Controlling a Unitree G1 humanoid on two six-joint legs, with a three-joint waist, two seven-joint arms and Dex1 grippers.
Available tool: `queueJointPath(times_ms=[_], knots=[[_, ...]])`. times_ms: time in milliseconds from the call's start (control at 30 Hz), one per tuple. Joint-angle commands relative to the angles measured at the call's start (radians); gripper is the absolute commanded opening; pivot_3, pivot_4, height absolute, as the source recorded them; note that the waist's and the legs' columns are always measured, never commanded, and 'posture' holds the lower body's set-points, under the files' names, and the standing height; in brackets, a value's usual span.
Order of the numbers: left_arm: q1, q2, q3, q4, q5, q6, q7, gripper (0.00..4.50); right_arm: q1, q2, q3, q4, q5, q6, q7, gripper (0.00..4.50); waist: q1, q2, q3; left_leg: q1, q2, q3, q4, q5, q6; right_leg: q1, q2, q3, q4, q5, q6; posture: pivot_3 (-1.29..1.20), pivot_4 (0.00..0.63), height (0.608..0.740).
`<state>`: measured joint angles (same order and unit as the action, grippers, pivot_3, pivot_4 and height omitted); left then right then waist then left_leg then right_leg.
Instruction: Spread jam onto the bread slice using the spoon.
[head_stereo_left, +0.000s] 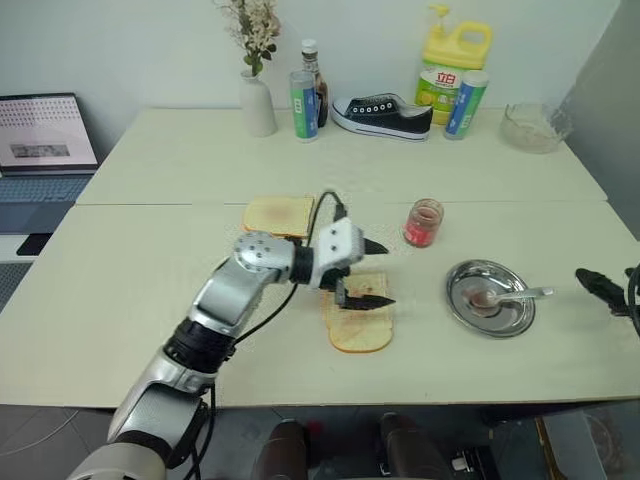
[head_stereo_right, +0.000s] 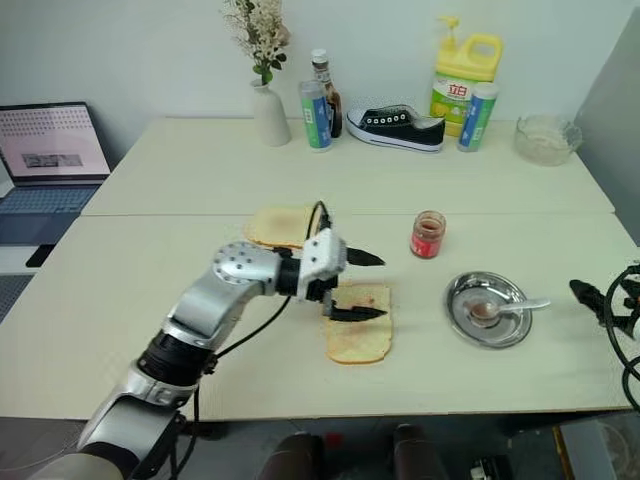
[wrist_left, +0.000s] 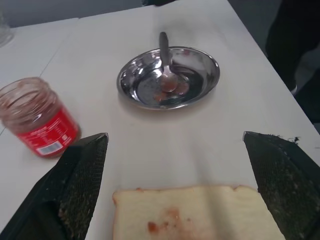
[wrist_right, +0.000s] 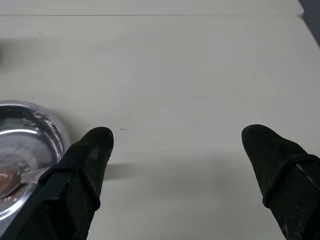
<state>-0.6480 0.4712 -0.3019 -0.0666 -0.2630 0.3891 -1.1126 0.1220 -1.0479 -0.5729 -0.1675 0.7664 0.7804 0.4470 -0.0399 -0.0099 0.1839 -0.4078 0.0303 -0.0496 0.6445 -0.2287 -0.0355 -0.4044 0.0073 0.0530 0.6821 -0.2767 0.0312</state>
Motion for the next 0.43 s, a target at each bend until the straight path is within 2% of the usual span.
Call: queueJointPath(times_ms=[33, 200, 333, 433], knots=[[0.022, 0.073, 0.089, -0.063, -0.047, 0.049, -0.009, 4.50, 0.000, -0.069, -0.013, -0.146, 0.005, 0.003, 0.141, 4.47, -0.003, 0.000, 0.000, 0.002, 0.001, 0.000, -0.001, 0.000, 0.000, 0.001, 0.001, 0.001, 0.000, 0.000, 0.000, 0.00, 0.150, 0.740], [0.131, 0.275, 0.221, -0.120, -0.088, 0.120, -0.045, 4.50, -0.027, -0.105, 0.041, -0.406, 0.186, 0.102, 0.283, 4.47, -0.009, -0.002, 0.001, 0.002, 0.001, 0.000, -0.001, 0.000, 0.000, 0.001, 0.002, 0.002, 0.000, 0.000, 0.000, 0.00, 0.150, 0.740], [0.209, 0.404, 0.339, -0.159, -0.113, 0.164, -0.042, 4.50, -0.040, -0.088, 0.120, -0.451, 0.174, 0.116, 0.297, 4.47, 0.002, -0.008, 0.004, 0.000, 0.002, -0.001, 0.000, 0.000, 0.000, 0.001, 0.000, -0.001, -0.001, 0.000, 0.000, 0.00, 0.150, 0.740], [0.271, 0.444, 0.395, -0.212, -0.150, 0.186, -0.038, 4.50, -0.056, -0.077, 0.141, -0.439, 0.162, 0.117, 0.304, 4.47, 0.012, -0.008, 0.004, -0.001, -0.001, 0.000, 0.001, 0.000, 0.000, 0.001, -0.004, -0.002, -0.002, 0.000, 0.000, 0.00, 0.150, 0.740]])
